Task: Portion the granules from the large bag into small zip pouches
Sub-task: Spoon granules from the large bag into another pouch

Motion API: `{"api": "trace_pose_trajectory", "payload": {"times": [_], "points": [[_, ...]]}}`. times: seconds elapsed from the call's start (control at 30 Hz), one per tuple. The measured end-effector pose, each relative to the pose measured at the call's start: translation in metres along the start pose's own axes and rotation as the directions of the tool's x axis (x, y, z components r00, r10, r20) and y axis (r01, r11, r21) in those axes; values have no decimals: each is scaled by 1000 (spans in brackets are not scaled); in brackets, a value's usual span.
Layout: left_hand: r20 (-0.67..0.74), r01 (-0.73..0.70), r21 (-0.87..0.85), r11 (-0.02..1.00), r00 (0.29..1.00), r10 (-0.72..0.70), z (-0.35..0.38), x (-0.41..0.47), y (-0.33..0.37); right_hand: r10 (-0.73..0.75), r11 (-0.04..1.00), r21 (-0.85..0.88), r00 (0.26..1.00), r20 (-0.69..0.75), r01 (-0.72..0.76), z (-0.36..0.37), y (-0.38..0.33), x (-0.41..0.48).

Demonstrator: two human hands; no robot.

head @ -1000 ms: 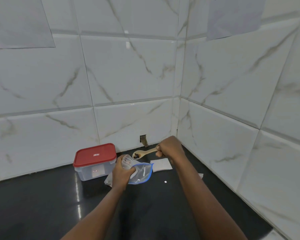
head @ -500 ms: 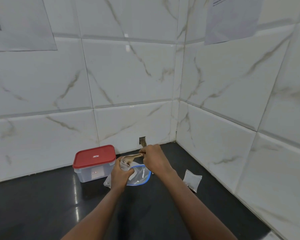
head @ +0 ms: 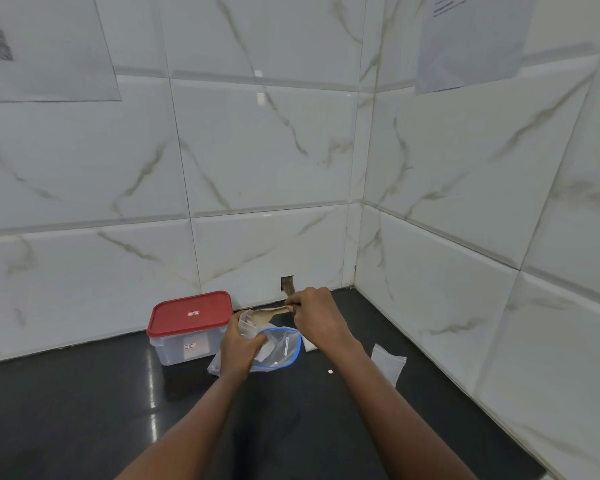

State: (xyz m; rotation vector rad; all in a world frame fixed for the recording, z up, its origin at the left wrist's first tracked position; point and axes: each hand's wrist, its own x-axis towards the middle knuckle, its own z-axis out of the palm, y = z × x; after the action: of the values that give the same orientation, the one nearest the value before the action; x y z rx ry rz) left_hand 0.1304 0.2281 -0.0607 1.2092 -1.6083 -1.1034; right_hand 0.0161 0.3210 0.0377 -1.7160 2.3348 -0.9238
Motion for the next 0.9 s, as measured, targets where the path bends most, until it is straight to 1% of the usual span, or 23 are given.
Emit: {"api": "trace_pose_trajectory", "payload": {"times": [0.07, 0.1, 0.2, 0.27, 0.37, 0.43, 0.5, 0.63, 0.77, 0.87, 0.9], "points": [[-1, 12, -6, 1000, 1000, -12, 0, 6, -7, 11, 999, 41, 1000, 0, -11, -1, 2, -2], [-4, 15, -7, 1000, 1000, -15, -1, 9, -9, 22, 998, 65, 999, -27, -21, -3, 4, -2], [0, -20, -12, 1000, 1000, 20, -6, 8, 0, 153, 965, 228, 983, -105, -126, -12, 15, -2], [-7, -20, -32, 999, 1000, 20, -9, 8, 4, 231, 947, 253, 967, -112, -197, -18, 24, -1], [-13, -32, -22, 999, 999, 32, -12, 9, 7, 263, 953, 179, 961, -89, -244, -22, 32, -5], [-18, -40, -22, 999, 999, 39, -12, 8, 8, 252, 966, 65, 966, -55, -249, -15, 33, -8], [-13, -39, -32, 999, 999, 39, -12, 7, 9, 221, 974, -37, 975, -27, -222, 1, 33, -10], [-11, -49, -51, 997, 999, 48, -14, 4, 9, 136, 982, -144, 989, 61, -126, 48, 29, -11], [-21, -70, -66, 995, 997, 69, -19, 0, 11, 69, 986, -163, 978, 199, -36, 83, 17, -3], [-32, -110, -64, 992, 994, 108, -25, -3, 12, 77, 988, -150, 952, 295, -34, 98, 9, 4], [-33, -124, -65, 990, 992, 122, -27, -4, 12, 91, 987, -155, 947, 307, -45, 101, 9, 7]]}}
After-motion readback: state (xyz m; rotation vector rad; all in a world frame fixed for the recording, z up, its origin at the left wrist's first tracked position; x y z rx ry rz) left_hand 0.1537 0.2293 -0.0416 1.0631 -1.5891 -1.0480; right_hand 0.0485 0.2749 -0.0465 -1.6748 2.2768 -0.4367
